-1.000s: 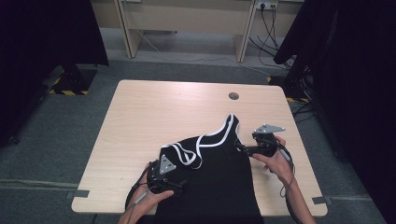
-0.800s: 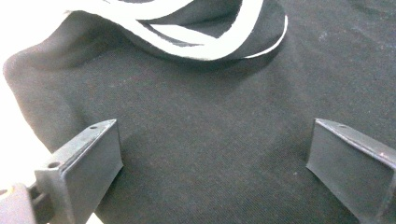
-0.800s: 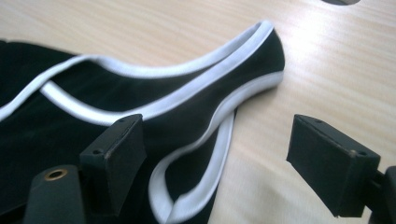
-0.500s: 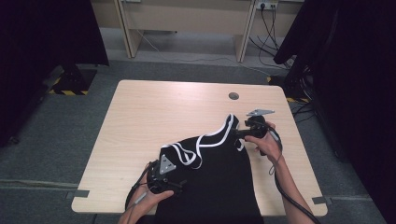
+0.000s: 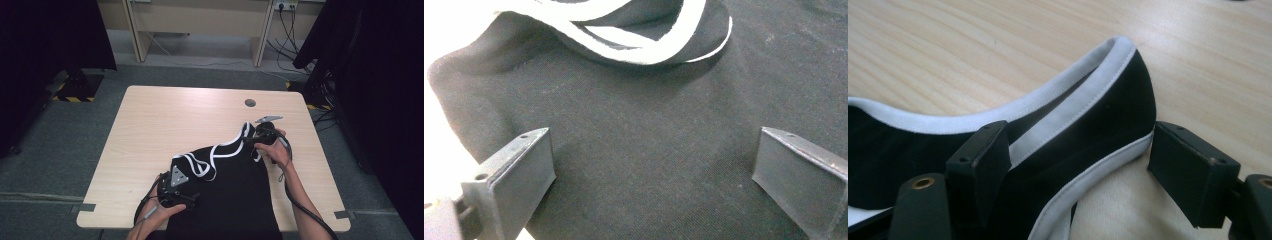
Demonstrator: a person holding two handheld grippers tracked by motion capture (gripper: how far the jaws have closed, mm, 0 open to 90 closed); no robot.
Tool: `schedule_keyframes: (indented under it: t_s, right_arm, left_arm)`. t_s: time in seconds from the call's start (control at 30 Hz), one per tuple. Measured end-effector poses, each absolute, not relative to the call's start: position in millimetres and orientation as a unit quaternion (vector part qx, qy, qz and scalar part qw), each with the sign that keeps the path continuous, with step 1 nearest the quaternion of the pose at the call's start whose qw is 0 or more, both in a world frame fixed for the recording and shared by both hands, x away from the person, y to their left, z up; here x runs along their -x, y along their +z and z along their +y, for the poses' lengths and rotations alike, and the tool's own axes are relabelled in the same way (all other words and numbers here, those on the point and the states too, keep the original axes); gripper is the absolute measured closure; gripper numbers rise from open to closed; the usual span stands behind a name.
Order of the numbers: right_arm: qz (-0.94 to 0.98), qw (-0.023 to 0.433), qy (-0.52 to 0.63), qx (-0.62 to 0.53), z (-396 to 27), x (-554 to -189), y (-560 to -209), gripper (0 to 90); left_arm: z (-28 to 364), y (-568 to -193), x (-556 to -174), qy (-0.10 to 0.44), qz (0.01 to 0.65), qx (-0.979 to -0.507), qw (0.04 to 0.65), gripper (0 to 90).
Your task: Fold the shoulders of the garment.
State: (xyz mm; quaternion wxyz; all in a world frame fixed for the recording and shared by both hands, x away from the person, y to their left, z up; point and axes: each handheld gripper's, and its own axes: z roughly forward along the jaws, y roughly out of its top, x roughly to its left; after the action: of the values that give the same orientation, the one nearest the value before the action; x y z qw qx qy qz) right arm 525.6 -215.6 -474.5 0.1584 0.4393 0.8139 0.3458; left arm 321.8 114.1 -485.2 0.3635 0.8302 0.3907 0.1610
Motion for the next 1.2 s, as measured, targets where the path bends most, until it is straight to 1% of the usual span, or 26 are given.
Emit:
schedule_keyframes:
  t_s: [0.03, 0.13, 0.3, 0.37, 0.53, 0.63, 0.83, 1.0, 1.07, 1.2]
  right_arm:
    - [0.814, 0.160, 0.348, -0.438, -214.4, -526.7, -474.9, 26.0]
    - [0.816, 0.164, 0.345, -0.434, -211.1, -528.9, -473.6, 36.2]
    - [0.822, 0.146, 0.362, -0.415, -204.5, -525.3, -472.6, 74.0]
    - [0.823, 0.136, 0.366, -0.412, -202.9, -523.4, -472.5, 81.0]
    - [0.817, 0.124, 0.386, -0.410, -204.5, -518.2, -464.8, 82.9]
    - [0.812, 0.130, 0.410, -0.394, -205.1, -509.2, -452.2, 82.6]
    - [0.811, 0.138, 0.440, -0.360, -199.6, -477.9, -434.1, 80.0]
    - [0.817, 0.152, 0.441, -0.340, -194.7, -452.1, -436.8, 78.2]
    - [0.820, 0.154, 0.439, -0.333, -193.9, -444.5, -440.4, 74.8]
    - [0.824, 0.146, 0.436, -0.331, -194.6, -433.2, -444.7, 63.2]
  left_arm:
    - [114.1, -485.2, -321.8, 0.161, 0.391, -0.830, 0.364, 2.3]
    - [114.1, -485.2, -321.8, 0.161, 0.391, -0.830, 0.363, 2.3]
    - [114.2, -485.1, -321.8, 0.161, 0.391, -0.830, 0.363, 2.4]
    - [114.2, -485.1, -321.7, 0.161, 0.391, -0.830, 0.363, 2.4]
    - [114.2, -485.1, -321.8, 0.161, 0.391, -0.830, 0.363, 2.4]
    - [114.2, -485.1, -321.7, 0.161, 0.391, -0.830, 0.363, 2.4]
    - [114.1, -485.2, -321.7, 0.161, 0.391, -0.830, 0.363, 2.4]
    - [114.2, -485.1, -321.8, 0.161, 0.391, -0.830, 0.363, 2.4]
    - [114.2, -485.1, -321.8, 0.161, 0.391, -0.830, 0.363, 2.4]
    - [114.2, -485.1, -321.8, 0.161, 0.390, -0.830, 0.363, 2.4]
